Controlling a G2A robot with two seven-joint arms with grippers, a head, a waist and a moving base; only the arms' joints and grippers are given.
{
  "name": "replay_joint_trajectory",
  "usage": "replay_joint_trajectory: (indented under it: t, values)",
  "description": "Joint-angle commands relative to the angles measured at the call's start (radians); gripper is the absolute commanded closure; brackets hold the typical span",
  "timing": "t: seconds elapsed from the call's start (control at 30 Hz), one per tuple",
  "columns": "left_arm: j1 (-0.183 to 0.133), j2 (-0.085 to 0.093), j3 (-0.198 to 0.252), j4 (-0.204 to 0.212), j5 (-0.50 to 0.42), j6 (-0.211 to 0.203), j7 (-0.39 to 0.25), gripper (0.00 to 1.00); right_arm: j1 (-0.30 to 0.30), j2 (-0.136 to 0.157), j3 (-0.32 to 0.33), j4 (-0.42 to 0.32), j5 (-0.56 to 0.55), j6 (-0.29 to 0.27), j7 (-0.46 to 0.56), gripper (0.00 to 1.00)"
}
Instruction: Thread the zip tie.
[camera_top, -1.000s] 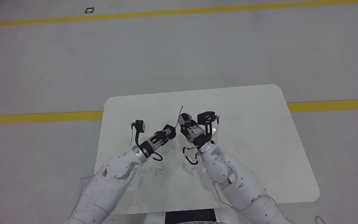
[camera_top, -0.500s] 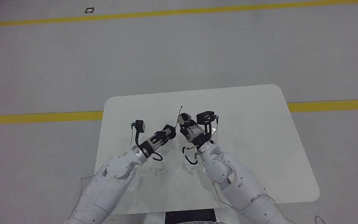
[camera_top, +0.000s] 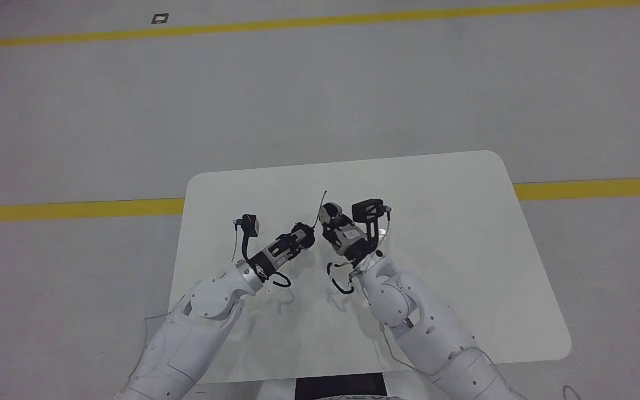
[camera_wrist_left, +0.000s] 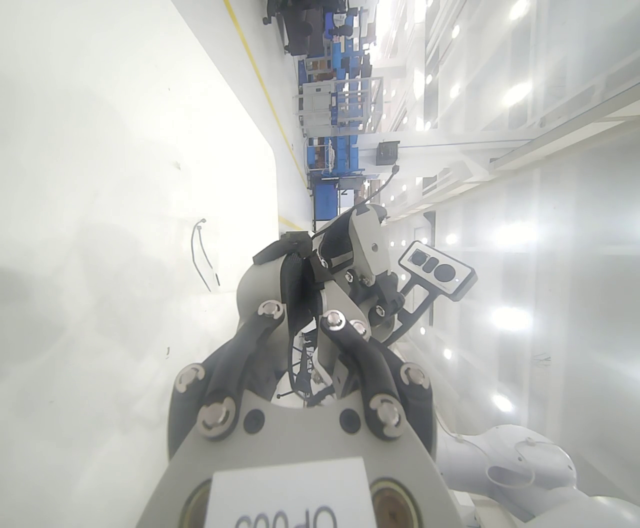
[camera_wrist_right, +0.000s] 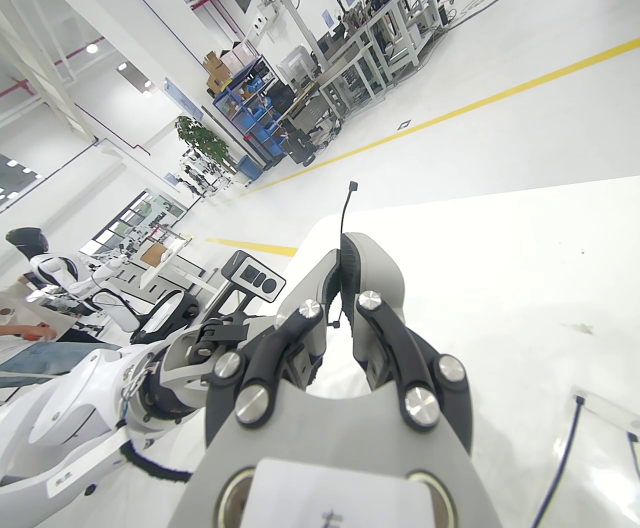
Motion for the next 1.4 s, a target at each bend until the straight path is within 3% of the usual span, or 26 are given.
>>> replay_joint_trajectory:
  t: [0.0,0.47,1.37]
  values:
    - [0.000,0.000,0.000,0.000,0.000,0.000,0.000,1.00,-0.003,0.000,0.003,-0.001,0.012,-0.003,0.006,1.00]
    - [0.001,-0.001,0.007,-0.008,0.004,0.009,0.018,1.00,-0.024,0.001,0.017,-0.012,0.054,-0.021,0.032,1.00]
    - [0.004,0.001,0.015,-0.024,0.003,0.000,0.027,1.00,-0.038,0.004,0.023,-0.011,0.032,-0.036,0.055,1.00]
